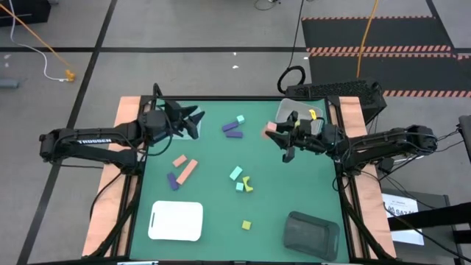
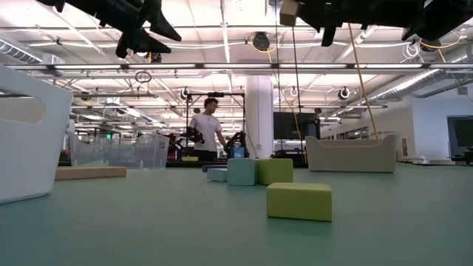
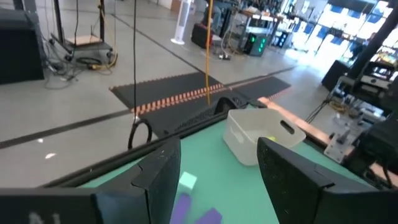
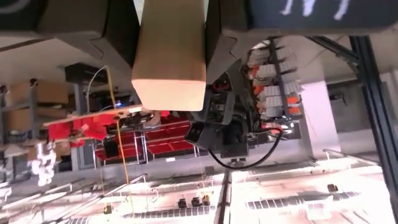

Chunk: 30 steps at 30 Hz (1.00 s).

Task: Sort & place blocks by color
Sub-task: Put the bottom right light orange block into the black bin

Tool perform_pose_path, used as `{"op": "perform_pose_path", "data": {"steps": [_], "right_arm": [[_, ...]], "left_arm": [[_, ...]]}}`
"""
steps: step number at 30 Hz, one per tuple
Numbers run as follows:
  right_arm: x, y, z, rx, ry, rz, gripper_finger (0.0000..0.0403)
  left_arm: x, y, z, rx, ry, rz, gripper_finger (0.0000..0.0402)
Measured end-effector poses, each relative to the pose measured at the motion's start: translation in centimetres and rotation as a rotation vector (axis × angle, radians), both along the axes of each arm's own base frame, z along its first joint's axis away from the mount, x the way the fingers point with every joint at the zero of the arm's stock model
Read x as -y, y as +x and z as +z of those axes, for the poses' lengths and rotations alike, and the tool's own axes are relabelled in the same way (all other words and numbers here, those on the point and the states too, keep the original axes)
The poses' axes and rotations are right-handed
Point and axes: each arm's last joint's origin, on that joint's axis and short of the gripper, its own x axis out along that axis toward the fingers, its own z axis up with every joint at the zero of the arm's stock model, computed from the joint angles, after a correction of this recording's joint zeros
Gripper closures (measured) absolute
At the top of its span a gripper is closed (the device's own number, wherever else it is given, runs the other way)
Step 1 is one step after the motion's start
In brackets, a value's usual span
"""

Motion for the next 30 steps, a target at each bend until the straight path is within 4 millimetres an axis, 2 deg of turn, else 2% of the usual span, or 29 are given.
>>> {"op": "perform_pose_path", "data": {"steps": [5,9,13,19,23,30], "right_arm": [[-0.4,0.1,-0.1,0.022,0.182,0.164,0.0292],[-1.3,0.3,-1.0,-0.073,0.405,0.324,0.0292],[-3.2,0.3,-2.9,-0.302,0.665,0.510,0.0292],[-7.2,-1.0,-5.8,-0.734,0.995,0.626,0.0292],[-9.8,-2.3,-6.7,-0.914,1.090,0.660,0.0292],[-13.6,-4.7,-7.2,-1.117,1.189,0.722,0.0292]], "left_arm": [[0.2,0.0,-0.1,0.055,-0.087,0.011,0.0188],[0.4,0.1,-0.2,0.088,-0.137,0.013,0.0188],[0.6,0.1,-0.2,0.114,-0.176,0.011,0.0188],[1.3,0.2,-0.3,0.125,-0.214,-0.011,0.0188],[2.0,0.3,-0.5,0.103,-0.222,-0.042,0.0188],[3.4,0.4,-0.5,0.115,-0.259,-0.100,0.0188]]}}
